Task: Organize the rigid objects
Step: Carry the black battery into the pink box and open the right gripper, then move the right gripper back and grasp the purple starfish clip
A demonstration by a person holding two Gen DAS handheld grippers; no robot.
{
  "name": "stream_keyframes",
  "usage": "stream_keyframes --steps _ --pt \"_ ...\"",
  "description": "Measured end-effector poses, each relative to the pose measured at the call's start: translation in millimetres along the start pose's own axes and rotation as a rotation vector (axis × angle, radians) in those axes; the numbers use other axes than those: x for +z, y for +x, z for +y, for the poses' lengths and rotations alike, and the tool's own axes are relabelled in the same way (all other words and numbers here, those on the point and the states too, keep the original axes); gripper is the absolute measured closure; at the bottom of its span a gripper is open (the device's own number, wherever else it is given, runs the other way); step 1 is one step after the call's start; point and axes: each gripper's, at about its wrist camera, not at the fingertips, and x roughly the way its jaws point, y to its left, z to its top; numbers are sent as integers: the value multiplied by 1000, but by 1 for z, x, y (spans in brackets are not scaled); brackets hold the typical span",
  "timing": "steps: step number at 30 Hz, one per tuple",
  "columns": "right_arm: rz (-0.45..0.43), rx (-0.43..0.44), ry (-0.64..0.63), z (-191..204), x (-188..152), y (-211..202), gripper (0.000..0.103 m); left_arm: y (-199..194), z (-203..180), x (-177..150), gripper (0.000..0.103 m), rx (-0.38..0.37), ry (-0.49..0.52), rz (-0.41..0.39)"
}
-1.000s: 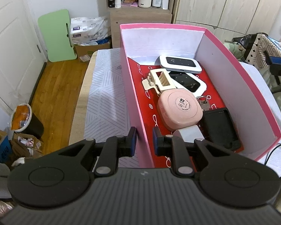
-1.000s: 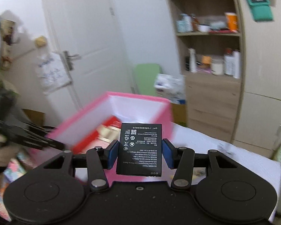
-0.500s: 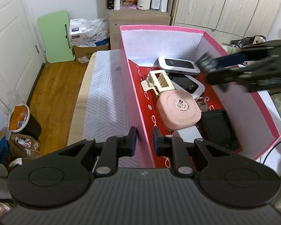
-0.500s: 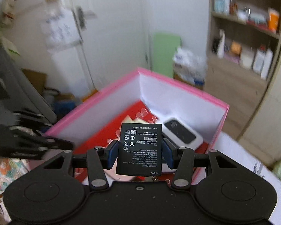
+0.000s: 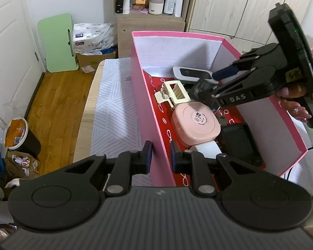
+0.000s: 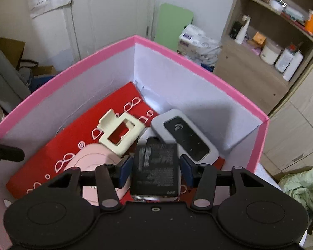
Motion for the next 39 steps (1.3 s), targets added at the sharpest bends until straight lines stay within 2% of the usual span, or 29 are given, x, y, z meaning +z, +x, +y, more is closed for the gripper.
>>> stream_keyframes --steps 7,11,14,20,29,34,39 --pt "-181 25 70 -13 -16 -51 43 -1 1 0 86 -2 -12 -2" --pt "-307 36 107 -21 -42 -86 43 -1 0 1 86 1 -18 -1" --pt "-359 20 132 -27 -64 -106 43 0 0 1 86 7 -19 0" --pt "-382 -15 244 -50 -110 -122 43 1 -4 2 86 22 -12 7" --pt "-416 -39 419 -64 -182 -116 43 2 -5 4 86 28 -24 21" --pt "-404 -115 401 -46 -209 -109 43 4 -2 9 86 21 -37 53" --pt "-418 -86 379 -39 -222 -96 43 7 0 12 86 12 -48 65"
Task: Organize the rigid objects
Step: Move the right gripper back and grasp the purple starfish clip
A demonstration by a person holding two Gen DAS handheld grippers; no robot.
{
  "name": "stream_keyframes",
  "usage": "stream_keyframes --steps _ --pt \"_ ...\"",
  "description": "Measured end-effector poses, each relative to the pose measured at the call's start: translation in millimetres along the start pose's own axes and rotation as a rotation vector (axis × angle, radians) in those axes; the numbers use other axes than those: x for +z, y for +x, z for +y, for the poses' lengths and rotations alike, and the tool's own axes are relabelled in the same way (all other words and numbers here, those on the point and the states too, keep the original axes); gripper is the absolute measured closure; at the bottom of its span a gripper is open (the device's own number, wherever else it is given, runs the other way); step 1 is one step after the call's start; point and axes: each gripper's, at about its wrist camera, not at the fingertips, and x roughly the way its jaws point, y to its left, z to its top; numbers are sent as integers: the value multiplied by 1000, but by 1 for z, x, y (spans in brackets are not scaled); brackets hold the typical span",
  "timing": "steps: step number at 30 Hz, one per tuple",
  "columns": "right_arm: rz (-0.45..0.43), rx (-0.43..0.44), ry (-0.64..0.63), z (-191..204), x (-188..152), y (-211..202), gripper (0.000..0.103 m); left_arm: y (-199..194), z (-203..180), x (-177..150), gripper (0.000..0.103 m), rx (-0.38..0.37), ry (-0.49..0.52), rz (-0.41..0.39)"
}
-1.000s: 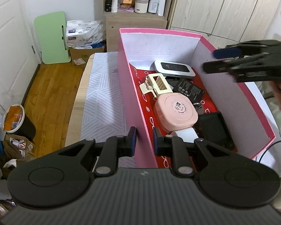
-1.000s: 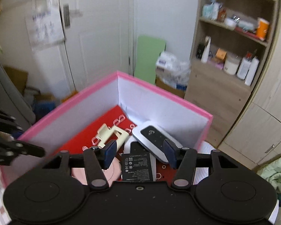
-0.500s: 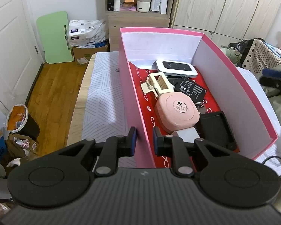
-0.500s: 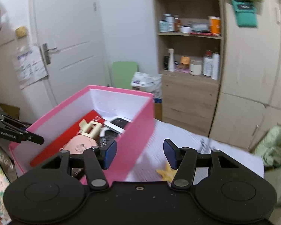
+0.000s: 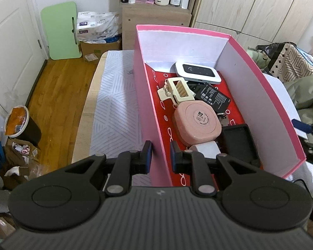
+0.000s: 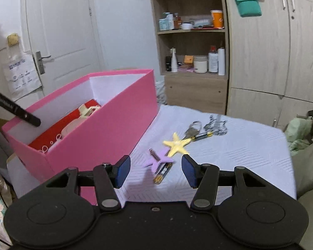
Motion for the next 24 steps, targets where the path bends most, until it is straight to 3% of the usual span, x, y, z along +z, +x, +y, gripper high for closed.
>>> stream_keyframes --steps 7,16,24 --pt "48 -60 -83 4 -8 37 43 0 -10 -4 86 56 60 -24" --pt "91 -83 -175 12 -2 68 43 -1 -1 -1 86 11 26 -14" --pt "94 -56 -176 18 -1 69 43 0 2 -1 86 -13 16 -21"
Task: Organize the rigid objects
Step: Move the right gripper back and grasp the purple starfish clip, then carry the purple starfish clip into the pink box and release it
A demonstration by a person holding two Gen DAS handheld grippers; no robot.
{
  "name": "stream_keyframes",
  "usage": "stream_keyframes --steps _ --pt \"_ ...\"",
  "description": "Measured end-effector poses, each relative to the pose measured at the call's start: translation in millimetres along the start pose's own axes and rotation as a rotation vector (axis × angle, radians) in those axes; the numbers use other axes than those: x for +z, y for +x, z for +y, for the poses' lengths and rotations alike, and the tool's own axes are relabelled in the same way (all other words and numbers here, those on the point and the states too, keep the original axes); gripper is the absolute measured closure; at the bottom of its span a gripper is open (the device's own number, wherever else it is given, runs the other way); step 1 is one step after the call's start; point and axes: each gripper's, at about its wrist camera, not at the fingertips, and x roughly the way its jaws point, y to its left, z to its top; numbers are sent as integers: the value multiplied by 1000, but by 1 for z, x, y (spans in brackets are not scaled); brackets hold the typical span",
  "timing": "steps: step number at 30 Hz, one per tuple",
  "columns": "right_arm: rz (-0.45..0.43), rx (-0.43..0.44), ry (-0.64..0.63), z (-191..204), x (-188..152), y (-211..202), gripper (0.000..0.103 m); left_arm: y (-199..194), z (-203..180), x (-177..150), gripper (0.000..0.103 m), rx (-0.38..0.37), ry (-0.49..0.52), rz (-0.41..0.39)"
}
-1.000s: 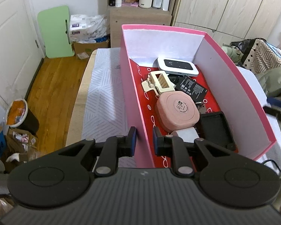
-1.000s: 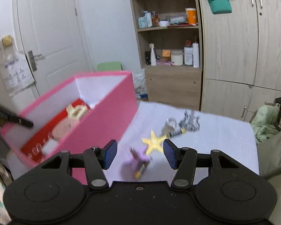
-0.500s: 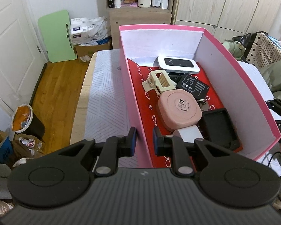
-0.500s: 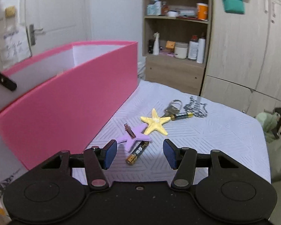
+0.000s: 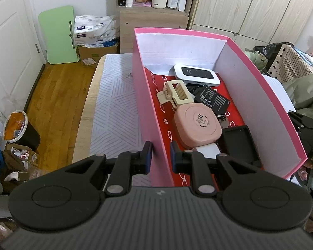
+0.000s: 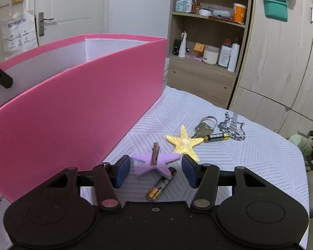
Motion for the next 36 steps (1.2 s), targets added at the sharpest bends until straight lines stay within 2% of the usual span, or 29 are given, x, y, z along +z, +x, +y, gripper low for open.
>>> stream_keyframes --steps 9,11,19,27,32,34,36 --pt "-15 -2 40 0 1 4 43 0 3 1 86 -14 -7 -3" --pt "-19 4 47 0 0 4 52 0 3 1 86 -17 -11 -2" --pt "-30 27 141 -10 1 0 52 0 5 2 86 -20 -17 2" --pt "-121 9 172 -12 12 -36 52 0 6 1 86 -23 -35 -5" --pt "-215 1 176 -11 30 -70 52 -1 8 0 86 -33 -45 -9" --pt "-245 27 171 -10 42 -82 52 -1 8 1 86 -34 -44 -8" --pt "-265 90 159 -8 57 -92 52 -1 9 0 86 -34 -45 -9"
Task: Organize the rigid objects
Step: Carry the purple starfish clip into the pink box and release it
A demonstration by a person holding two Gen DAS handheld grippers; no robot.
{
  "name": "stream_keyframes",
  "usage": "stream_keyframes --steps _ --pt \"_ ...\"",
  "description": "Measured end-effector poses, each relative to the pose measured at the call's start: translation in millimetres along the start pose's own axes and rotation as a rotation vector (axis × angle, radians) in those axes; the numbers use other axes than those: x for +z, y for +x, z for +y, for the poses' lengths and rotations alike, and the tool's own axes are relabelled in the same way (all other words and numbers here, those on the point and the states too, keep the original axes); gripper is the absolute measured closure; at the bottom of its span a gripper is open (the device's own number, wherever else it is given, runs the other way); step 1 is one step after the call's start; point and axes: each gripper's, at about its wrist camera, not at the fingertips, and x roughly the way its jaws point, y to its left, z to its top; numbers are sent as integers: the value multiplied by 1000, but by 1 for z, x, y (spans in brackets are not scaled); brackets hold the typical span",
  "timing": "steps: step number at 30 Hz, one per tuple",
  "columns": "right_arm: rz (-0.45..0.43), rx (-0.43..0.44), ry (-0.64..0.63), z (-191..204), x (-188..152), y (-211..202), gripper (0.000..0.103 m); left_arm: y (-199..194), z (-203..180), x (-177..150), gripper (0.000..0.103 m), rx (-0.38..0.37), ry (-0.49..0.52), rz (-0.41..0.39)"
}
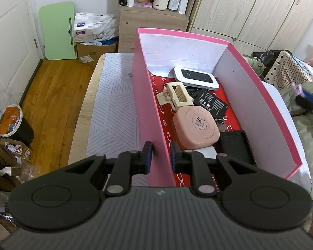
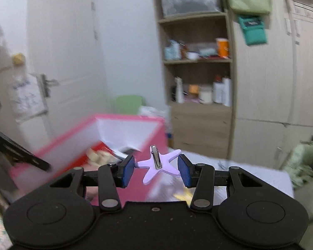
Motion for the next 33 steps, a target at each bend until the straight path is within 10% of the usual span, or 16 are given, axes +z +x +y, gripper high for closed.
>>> stream_keyframes --steps 11,24,33 --pt "315 354 -236 58 50 60 52 -1 1 0 86 -6 -4 -2" --pt "680 328 -381 86 21 121 52 -1 1 0 86 -8 -6 0" --pt "650 300 -346 77 29 118 46 -1 3 0 86 -15 -15 -2"
